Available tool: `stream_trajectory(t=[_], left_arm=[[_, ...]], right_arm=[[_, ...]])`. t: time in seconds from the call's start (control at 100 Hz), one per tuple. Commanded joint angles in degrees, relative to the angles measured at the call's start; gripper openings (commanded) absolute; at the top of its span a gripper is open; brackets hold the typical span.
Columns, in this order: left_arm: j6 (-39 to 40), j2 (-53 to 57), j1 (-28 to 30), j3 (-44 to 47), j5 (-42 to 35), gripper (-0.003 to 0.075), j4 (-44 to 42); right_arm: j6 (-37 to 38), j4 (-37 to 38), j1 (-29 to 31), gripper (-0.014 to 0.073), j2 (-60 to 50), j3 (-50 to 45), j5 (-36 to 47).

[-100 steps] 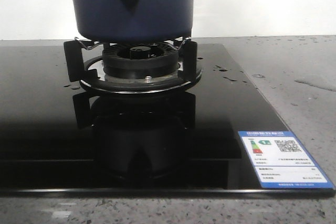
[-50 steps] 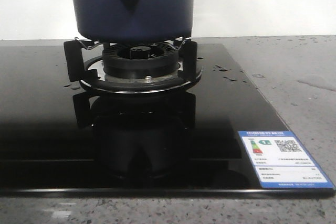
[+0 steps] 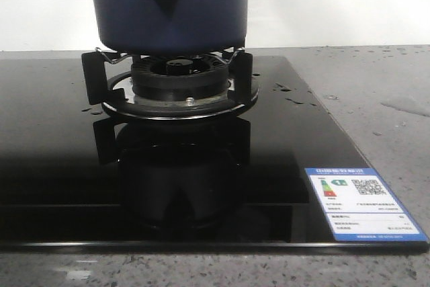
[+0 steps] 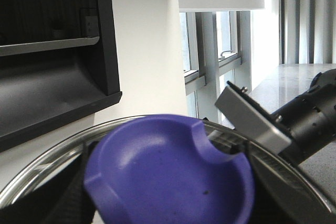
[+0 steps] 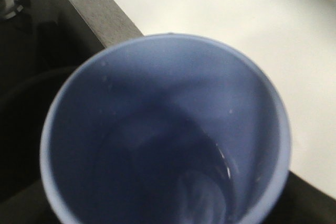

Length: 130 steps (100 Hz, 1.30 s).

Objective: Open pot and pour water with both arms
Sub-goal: 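Tilt the cup with the right gripper to pour water into the pot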

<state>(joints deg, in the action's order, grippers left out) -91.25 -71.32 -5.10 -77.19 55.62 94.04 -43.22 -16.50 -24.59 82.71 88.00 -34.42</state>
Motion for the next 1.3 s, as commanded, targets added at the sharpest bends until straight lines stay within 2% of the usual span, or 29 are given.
stream_trajectory(t=[0.0,0.17,0.47,0.79,1.04,1.29], left_arm=[[0.54,1.81,-0.07,-2.11,-0.56,0.0294,6.19],[0.54,1.81,-0.07,-2.11,-0.92,0.0294,6.32],[0.54,1.81,-0.07,-2.11,-0.97,0.0294,6.31],[0.54,1.81,-0.07,-2.11,-0.97,0.0294,6.31],[0.54,1.81,-0.07,-2.11,-0.97,0.0294,6.31],[0.54,1.81,-0.07,-2.11,-0.97,0.0294,6.31]], right_arm=[[-1.90,4.04,-0.54,0.0171,-0.81,2.74,5.68],[-6.34,9.72,-2.31,0.0171,1.42,2.74,6.05],[-6.33,19.11,-4.33,0.0171,4.16,2.74,10.52],[-6.36,29.90,-4.82,0.0171,6.28,2.74,11.65],[-6.36,35.43,-4.82,0.0171,6.28,2.74,18.17],[-6.36,44.43,-4.82,0.0171,6.28,2.74,21.01]])
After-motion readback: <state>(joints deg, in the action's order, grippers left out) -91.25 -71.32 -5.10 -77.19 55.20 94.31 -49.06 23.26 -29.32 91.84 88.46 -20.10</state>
